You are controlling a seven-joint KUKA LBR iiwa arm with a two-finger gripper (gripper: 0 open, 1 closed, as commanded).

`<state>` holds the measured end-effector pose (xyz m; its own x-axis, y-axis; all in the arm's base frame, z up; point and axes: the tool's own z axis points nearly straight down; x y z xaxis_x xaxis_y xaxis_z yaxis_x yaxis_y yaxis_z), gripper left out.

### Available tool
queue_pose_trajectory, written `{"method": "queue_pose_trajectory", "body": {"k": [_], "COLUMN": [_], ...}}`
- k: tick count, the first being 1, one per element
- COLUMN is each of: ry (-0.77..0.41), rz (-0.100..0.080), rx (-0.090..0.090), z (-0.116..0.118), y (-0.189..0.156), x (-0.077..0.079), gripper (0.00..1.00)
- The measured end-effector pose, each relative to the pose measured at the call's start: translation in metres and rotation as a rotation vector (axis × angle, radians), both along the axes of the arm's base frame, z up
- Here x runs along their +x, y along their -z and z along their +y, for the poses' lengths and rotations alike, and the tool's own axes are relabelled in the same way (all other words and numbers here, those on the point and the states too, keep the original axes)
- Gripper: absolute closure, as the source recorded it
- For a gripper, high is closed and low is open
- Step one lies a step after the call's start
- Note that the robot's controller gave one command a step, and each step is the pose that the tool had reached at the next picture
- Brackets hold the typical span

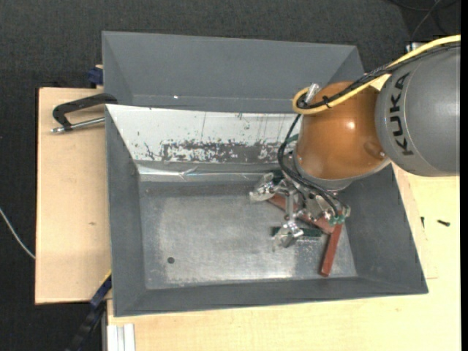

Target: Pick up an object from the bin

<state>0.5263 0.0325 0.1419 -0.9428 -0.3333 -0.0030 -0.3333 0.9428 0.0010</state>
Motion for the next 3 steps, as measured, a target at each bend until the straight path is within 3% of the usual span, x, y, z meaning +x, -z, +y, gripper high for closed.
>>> {"method": "queue_pose_trajectory", "body": {"k": [1,2,3], "ry": [-0.077,-0.077,-0.08], "rz": [0.006,0.006,-0.007], "rx": [-0.004,-0.003,-0.002], "z": [-0.054,-0.054,-0.065], "y": [0.066,0.066,-0.089], "x": [0.005,0.005,0.025], "gripper": [1.0,1.0,1.0]}}
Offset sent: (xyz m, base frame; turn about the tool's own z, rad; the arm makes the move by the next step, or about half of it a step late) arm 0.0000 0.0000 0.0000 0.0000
